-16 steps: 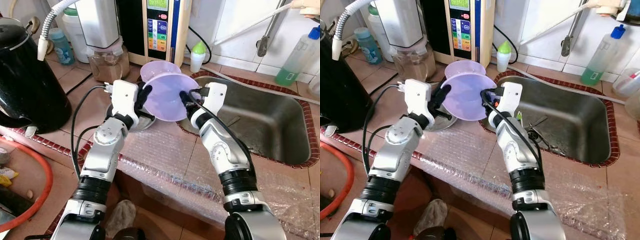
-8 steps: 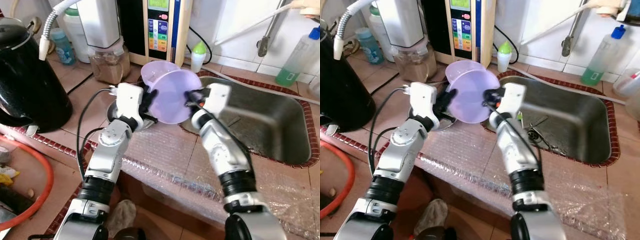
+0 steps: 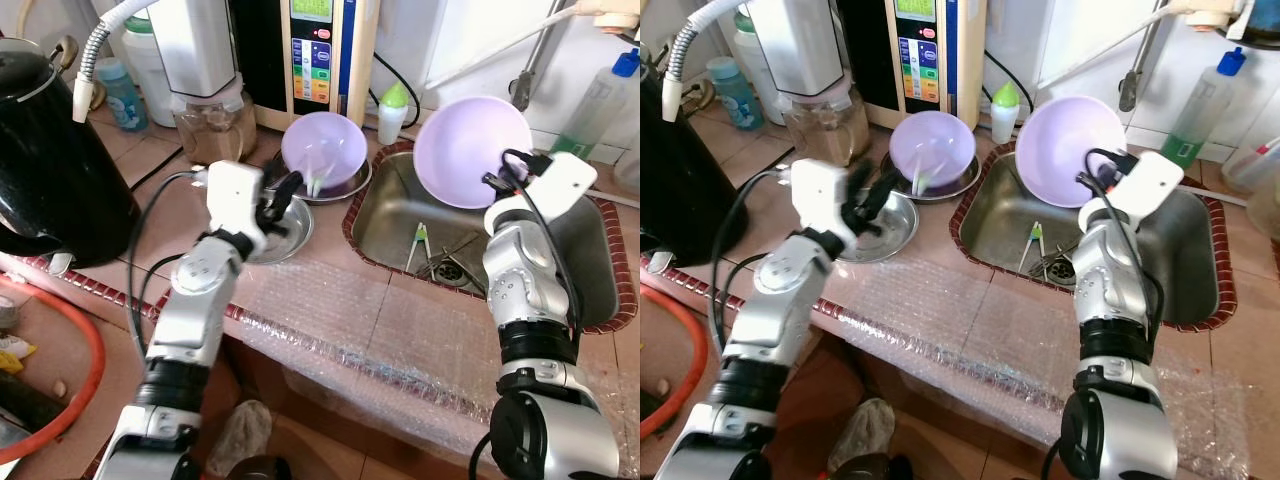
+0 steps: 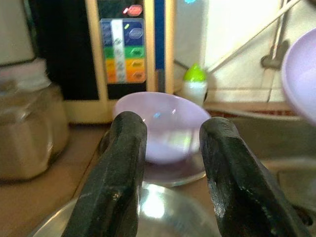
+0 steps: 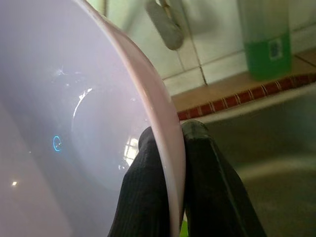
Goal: Kitchen organization
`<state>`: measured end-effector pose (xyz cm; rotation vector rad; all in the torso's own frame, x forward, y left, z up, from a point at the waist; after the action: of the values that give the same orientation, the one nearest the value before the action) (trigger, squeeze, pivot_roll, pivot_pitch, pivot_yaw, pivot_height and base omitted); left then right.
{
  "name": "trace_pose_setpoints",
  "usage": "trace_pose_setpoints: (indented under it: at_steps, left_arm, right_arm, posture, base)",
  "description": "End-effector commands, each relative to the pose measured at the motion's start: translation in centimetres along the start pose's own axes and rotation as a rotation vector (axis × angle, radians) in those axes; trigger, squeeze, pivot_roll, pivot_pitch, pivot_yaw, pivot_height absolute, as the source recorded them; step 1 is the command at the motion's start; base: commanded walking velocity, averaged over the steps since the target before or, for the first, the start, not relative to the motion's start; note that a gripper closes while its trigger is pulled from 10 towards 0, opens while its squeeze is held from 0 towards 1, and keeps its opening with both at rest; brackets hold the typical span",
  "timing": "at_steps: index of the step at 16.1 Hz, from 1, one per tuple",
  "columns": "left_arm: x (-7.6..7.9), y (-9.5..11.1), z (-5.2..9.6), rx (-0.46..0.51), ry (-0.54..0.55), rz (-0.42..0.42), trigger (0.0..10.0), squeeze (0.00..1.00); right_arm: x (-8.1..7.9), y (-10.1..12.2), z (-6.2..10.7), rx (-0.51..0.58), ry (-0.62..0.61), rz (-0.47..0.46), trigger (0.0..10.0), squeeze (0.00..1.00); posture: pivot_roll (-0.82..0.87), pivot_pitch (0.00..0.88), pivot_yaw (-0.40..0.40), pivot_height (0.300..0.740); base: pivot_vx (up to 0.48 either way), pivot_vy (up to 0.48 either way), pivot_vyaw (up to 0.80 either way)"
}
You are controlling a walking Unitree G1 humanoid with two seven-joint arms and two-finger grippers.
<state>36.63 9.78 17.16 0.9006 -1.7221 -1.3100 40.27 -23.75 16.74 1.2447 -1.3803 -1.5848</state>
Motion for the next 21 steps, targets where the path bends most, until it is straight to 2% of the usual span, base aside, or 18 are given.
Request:
trace_pose_setpoints:
  at_steps: [1, 4, 6, 7, 8, 9, 10, 11, 12, 13, 14, 15, 21]
  left_arm:
    - [-0.2, 0.3, 0.1, 0.007, 0.008, -0.01, 10.0, 1.0]
    - [-0.3, 0.4, 0.2, 0.006, 0.018, -0.019, 10.0, 1.0]
    - [-1.1, 0.5, 0.4, 0.006, 0.064, -0.048, 10.0, 1.0]
    - [-3.2, 0.0, 1.1, -0.017, 0.171, -0.065, 10.0, 1.0]
    - [-4.6, -0.4, 1.8, -0.035, 0.234, -0.07, 10.0, 1.0]
    - [-5.5, -0.7, 2.4, -0.054, 0.282, -0.089, 10.0, 1.0]
    - [-6.7, -1.1, 3.2, -0.071, 0.345, -0.073, 10.0, 1.0]
    - [-7.1, -1.2, 3.4, -0.073, 0.361, -0.071, 10.0, 1.0]
    - [-7.4, -1.2, 3.6, -0.077, 0.375, -0.075, 10.0, 1.0]
    - [-8.2, -2.1, 3.9, -0.136, 0.407, -0.07, 10.0, 1.0]
    - [-8.7, -2.6, 4.0, -0.167, 0.426, -0.05, 10.0, 0.44]
    - [-9.0, -2.8, 4.0, -0.188, 0.439, -0.025, 10.0, 0.0]
    - [-9.1, -3.6, 3.4, -0.237, 0.431, 0.079, 10.0, 0.0]
  right_arm:
    - [0.0, 0.7, -0.4, 0.022, -0.009, -0.027, 0.0, 0.0]
    - [0.2, 0.1, -0.3, 0.012, -0.02, -0.028, 0.0, 0.0]
    - [1.0, -0.6, -0.2, -0.01, -0.052, 0.037, 0.0, 0.0]
    - [2.3, -1.6, 0.0, -0.053, -0.107, 0.096, 0.0, 0.0]
    - [3.3, -2.5, 0.2, -0.089, -0.143, 0.106, 0.0, 0.0]
    - [3.9, -3.7, 0.4, -0.151, -0.16, 0.159, 0.0, 0.0]
    - [5.1, -5.5, 1.0, -0.24, -0.196, 0.207, 0.0, 0.0]
    - [5.3, -6.1, 1.2, -0.266, -0.203, 0.213, 0.4, 0.0]
    - [5.4, -6.8, 1.4, -0.296, -0.202, 0.212, 2.2, 0.0]
    - [5.6, -8.9, 2.1, -0.402, -0.185, 0.247, 10.0, 0.0]
    - [5.7, -9.6, 2.4, -0.427, -0.182, 0.251, 10.0, 1.0]
    - [5.4, -10.1, 2.6, -0.444, -0.167, 0.239, 10.0, 1.0]
    - [4.3, -10.5, 2.8, -0.436, -0.106, 0.21, 10.0, 1.0]
  posture:
    - [0.0, 0.0, 0.05, 0.74]
    - [0.01, 0.0, 0.045, 0.74]
    - [0.01, 0.0, 0.048, 0.74]
    - [0.01, 0.0, 0.05, 0.74]
    - [0.01, 0.0, 0.05, 0.74]
    - [0.01, 0.0, 0.05, 0.74]
    - [0.01, 0.0, 0.048, 0.74]
    - [0.01, 0.0, 0.048, 0.74]
    - [0.01, 0.0, 0.046, 0.74]
    - [0.01, 0.0, 0.043, 0.74]
    - [0.01, 0.0, 0.043, 0.74]
    - [0.01, 0.0, 0.043, 0.74]
    - [0.0, 0.0, 0.05, 0.74]
  base:
    - [0.0, 0.0, 0.0]
    - [0.0, 0.0, 0.0]
    - [0.0, 0.0, 0.0]
    - [0.0, 0.0, 0.0]
    - [0.0, 0.0, 0.0]
    - [0.0, 0.0, 0.0]
    - [0.0, 0.0, 0.0]
    - [0.0, 0.0, 0.0]
    - [0.0, 0.0, 0.0]
    - [0.0, 0.0, 0.0]
    - [0.0, 0.0, 0.0]
    - [0.0, 0.0, 0.0]
    - [0.0, 0.0, 0.0]
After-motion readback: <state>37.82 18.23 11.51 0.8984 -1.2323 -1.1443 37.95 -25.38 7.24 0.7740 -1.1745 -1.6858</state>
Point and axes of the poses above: a point about 5 cm out from each wrist's last joint towards the gripper, its own z axis pointing back from the gripper into the wrist, its own y axis along the axis of the wrist's last joint, x = y × z, the point moved 4 cm from there along -z, pointing out of the wrist towards the gripper, and after that the axes turned 11 degrees about z, right-handed, at the moved point
